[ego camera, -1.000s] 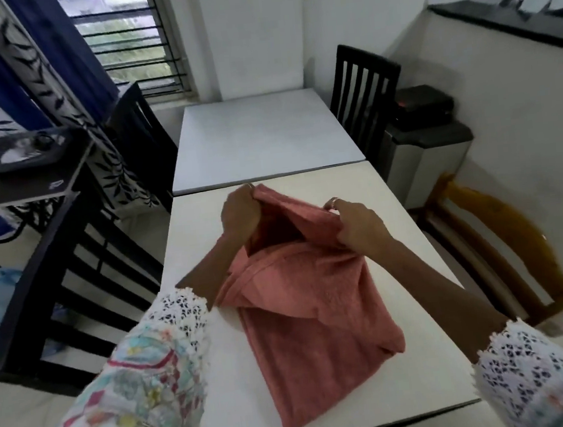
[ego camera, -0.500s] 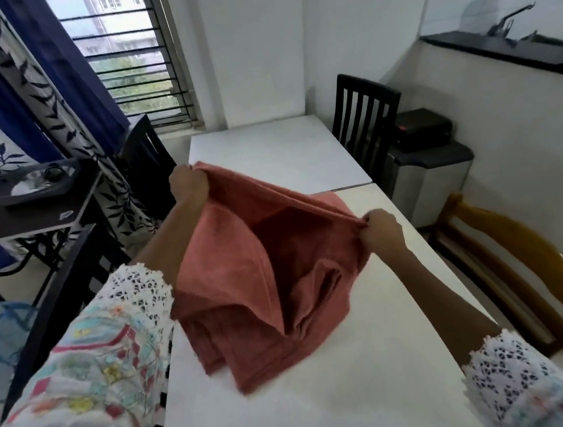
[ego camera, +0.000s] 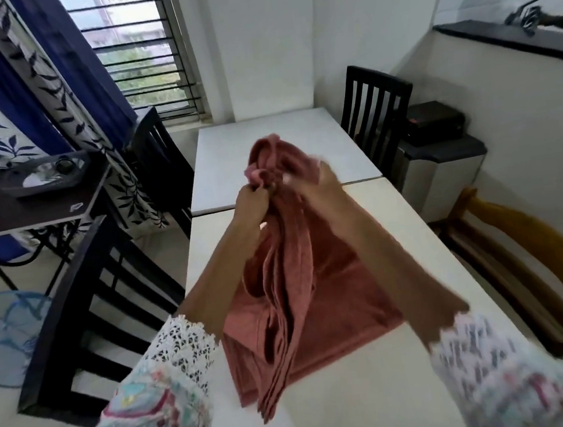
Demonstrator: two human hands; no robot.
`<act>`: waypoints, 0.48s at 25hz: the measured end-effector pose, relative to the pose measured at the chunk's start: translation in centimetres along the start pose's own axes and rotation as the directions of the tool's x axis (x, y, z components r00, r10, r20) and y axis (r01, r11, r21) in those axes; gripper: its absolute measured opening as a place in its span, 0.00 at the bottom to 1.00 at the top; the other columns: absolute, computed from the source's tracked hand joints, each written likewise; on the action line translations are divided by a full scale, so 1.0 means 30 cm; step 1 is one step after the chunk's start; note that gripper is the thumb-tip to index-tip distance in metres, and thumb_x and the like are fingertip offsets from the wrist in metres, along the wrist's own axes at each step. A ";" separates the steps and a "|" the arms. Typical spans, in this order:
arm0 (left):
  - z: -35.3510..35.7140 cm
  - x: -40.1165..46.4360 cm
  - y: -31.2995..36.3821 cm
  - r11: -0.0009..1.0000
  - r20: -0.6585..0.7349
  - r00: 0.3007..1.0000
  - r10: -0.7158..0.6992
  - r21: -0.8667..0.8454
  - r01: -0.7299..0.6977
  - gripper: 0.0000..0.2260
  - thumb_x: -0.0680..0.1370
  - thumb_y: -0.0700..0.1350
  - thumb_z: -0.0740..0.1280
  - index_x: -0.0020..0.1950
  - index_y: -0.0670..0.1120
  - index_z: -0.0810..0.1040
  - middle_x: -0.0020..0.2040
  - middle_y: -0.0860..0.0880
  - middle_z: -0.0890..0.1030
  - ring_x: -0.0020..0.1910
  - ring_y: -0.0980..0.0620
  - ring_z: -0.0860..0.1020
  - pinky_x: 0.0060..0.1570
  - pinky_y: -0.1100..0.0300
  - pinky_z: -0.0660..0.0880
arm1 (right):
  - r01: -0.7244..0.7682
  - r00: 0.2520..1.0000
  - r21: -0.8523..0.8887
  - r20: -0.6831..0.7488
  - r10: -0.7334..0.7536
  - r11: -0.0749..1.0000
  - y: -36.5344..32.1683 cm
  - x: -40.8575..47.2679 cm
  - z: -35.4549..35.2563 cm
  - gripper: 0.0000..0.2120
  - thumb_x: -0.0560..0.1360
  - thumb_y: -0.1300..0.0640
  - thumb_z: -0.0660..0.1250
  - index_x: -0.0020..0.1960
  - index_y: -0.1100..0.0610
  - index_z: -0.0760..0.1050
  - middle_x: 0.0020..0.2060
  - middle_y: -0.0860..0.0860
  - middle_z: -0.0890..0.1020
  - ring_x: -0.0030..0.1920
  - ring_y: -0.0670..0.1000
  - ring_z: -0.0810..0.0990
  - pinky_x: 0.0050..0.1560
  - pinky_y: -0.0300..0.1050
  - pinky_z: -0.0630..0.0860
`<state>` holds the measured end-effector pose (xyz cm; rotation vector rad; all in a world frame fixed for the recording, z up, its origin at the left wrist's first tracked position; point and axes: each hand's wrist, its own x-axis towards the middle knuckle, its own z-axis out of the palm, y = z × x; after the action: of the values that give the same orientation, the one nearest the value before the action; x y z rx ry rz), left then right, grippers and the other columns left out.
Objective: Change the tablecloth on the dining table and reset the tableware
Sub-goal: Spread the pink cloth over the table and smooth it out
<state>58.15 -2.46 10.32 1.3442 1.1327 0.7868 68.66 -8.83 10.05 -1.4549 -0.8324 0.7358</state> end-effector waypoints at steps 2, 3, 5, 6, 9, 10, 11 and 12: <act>0.003 0.007 -0.019 0.975 0.040 0.992 -0.123 -0.183 0.128 0.13 0.80 0.42 0.62 0.62 0.36 0.73 0.44 0.44 0.78 0.39 0.48 0.76 0.39 0.60 0.75 | -0.026 0.999 -0.104 -0.031 0.023 0.994 0.219 -0.142 0.037 0.23 0.70 0.51 0.73 0.61 0.57 0.72 0.53 0.48 0.79 0.53 0.47 0.79 0.56 0.43 0.76; 0.011 0.009 -0.013 0.967 0.052 0.990 -0.133 -0.214 0.142 0.14 0.80 0.43 0.61 0.63 0.37 0.72 0.46 0.44 0.77 0.41 0.47 0.77 0.42 0.58 0.75 | -0.056 0.998 -0.117 -0.029 0.053 0.992 0.294 -0.203 0.059 0.22 0.70 0.53 0.73 0.60 0.58 0.72 0.52 0.50 0.79 0.53 0.49 0.79 0.56 0.43 0.75; 0.021 0.020 0.017 0.969 0.067 0.992 -0.104 -0.220 0.116 0.15 0.81 0.44 0.61 0.63 0.36 0.72 0.46 0.44 0.78 0.40 0.49 0.77 0.41 0.58 0.76 | -0.137 0.991 -0.114 -0.017 0.136 0.984 0.377 -0.251 0.076 0.19 0.71 0.54 0.72 0.58 0.62 0.75 0.50 0.54 0.81 0.52 0.53 0.80 0.54 0.43 0.76; 0.022 0.032 0.041 0.972 0.071 0.994 -0.080 -0.217 0.094 0.15 0.81 0.44 0.60 0.64 0.36 0.72 0.44 0.45 0.78 0.38 0.50 0.77 0.40 0.58 0.75 | -0.148 0.989 -0.104 -0.045 0.144 0.983 0.378 -0.242 0.064 0.15 0.72 0.55 0.71 0.55 0.62 0.76 0.47 0.54 0.81 0.50 0.54 0.81 0.52 0.45 0.77; -0.022 0.070 0.136 0.940 0.106 0.993 0.042 -0.340 -0.003 0.10 0.82 0.41 0.57 0.60 0.40 0.74 0.37 0.50 0.81 0.35 0.53 0.80 0.36 0.58 0.79 | -0.029 0.969 -0.096 -0.249 0.004 0.995 0.239 -0.165 -0.048 0.03 0.74 0.64 0.66 0.43 0.57 0.75 0.36 0.50 0.78 0.39 0.53 0.77 0.42 0.46 0.74; -0.041 0.078 0.171 0.905 0.143 0.984 0.102 -0.423 -0.033 0.08 0.82 0.40 0.56 0.55 0.43 0.74 0.35 0.51 0.83 0.33 0.54 0.82 0.34 0.60 0.80 | 0.044 0.940 -0.185 -0.326 -0.104 0.982 0.156 -0.143 -0.093 0.06 0.73 0.67 0.64 0.44 0.57 0.75 0.35 0.49 0.78 0.39 0.52 0.76 0.41 0.42 0.72; -0.051 0.091 0.207 0.863 0.168 0.973 0.157 -0.503 -0.052 0.09 0.82 0.40 0.55 0.51 0.45 0.74 0.33 0.52 0.84 0.32 0.56 0.82 0.33 0.61 0.80 | 0.116 0.900 -0.285 -0.375 -0.222 0.951 0.072 -0.127 -0.122 0.08 0.71 0.68 0.63 0.46 0.58 0.76 0.37 0.49 0.78 0.41 0.51 0.77 0.43 0.37 0.70; -0.055 0.098 0.241 0.827 0.178 0.967 0.184 -0.560 -0.054 0.09 0.83 0.41 0.54 0.49 0.46 0.74 0.32 0.52 0.84 0.31 0.56 0.82 0.33 0.61 0.80 | 0.169 0.865 -0.354 -0.393 -0.311 0.920 -0.016 -0.130 -0.128 0.09 0.71 0.67 0.63 0.49 0.59 0.76 0.40 0.48 0.79 0.43 0.50 0.78 0.45 0.35 0.69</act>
<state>58.74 1.69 17.09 0.9812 0.5733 0.9393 69.76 -14.18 10.58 -1.6716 -0.7735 0.0639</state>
